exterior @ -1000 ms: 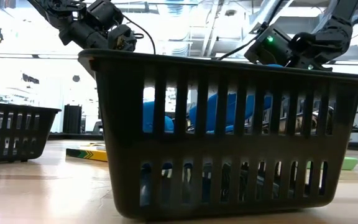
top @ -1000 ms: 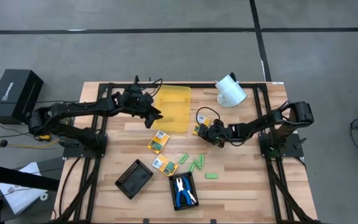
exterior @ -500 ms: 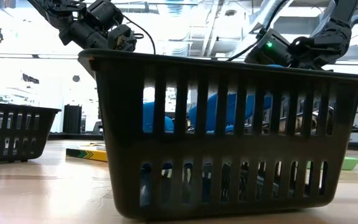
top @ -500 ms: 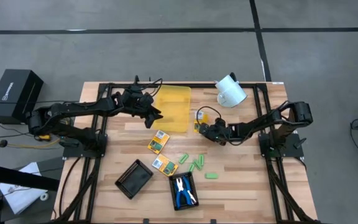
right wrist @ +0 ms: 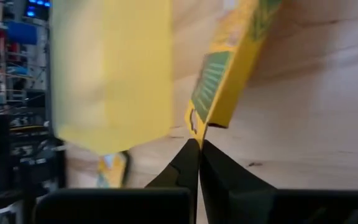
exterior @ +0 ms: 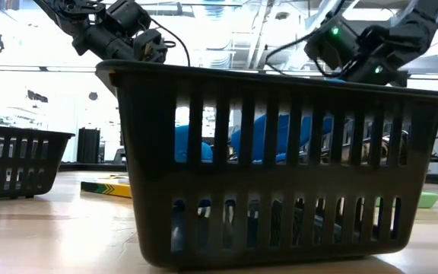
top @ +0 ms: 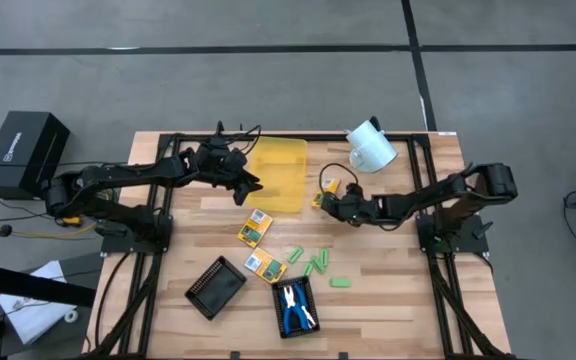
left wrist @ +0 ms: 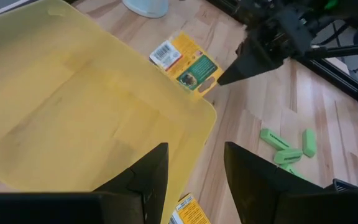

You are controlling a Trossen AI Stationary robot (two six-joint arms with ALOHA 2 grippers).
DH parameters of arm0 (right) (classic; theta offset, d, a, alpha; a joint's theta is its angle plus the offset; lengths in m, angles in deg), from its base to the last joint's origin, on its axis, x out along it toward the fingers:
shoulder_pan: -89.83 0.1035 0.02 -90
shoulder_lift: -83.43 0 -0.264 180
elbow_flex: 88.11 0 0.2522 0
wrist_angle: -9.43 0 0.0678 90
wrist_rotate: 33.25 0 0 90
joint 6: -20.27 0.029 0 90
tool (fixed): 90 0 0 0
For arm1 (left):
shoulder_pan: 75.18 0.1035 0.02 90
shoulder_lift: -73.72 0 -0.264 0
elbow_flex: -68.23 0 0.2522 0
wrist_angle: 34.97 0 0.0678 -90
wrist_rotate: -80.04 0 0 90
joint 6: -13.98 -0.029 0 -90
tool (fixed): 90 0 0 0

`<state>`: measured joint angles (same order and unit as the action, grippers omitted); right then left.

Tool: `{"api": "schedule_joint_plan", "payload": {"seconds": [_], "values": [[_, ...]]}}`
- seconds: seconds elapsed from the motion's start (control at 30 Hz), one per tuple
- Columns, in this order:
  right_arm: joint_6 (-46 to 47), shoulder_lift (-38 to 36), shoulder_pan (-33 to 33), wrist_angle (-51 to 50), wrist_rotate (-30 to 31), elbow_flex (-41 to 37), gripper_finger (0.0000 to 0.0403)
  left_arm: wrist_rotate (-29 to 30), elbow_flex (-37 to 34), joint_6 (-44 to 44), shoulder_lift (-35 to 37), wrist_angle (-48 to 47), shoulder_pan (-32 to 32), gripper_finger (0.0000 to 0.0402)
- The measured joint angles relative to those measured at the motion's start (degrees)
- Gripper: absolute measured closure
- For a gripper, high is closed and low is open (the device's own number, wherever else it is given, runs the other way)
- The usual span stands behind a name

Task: Pick & Place School Supplies
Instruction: Put the box of crayon into the yellow bin

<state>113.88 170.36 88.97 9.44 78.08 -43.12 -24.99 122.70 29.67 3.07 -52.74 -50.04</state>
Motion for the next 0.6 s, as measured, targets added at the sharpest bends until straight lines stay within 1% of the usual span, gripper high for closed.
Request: {"api": "schedule_joint_plan", "payload": {"seconds": [0.13, 0.33, 0.6], "values": [[-0.71, -4.07, 0.54, -3.43, 1.36, 0.04, 0.0403, -0.02, 0.01, 0.02, 0.00, 0.76, 0.01, 0.0251], [-2.82, -9.58, 0.76, -5.04, 2.98, 0.07, 0.0403, -0.02, 0.00, 1.31, 0.00, 2.04, 0.00, 0.0251], [-6.22, -13.16, 0.16, -4.97, 3.40, 0.11, 0.0403, 0.66, 0.02, 1.25, 0.00, 4.54, 0.12, 0.0251]]}}
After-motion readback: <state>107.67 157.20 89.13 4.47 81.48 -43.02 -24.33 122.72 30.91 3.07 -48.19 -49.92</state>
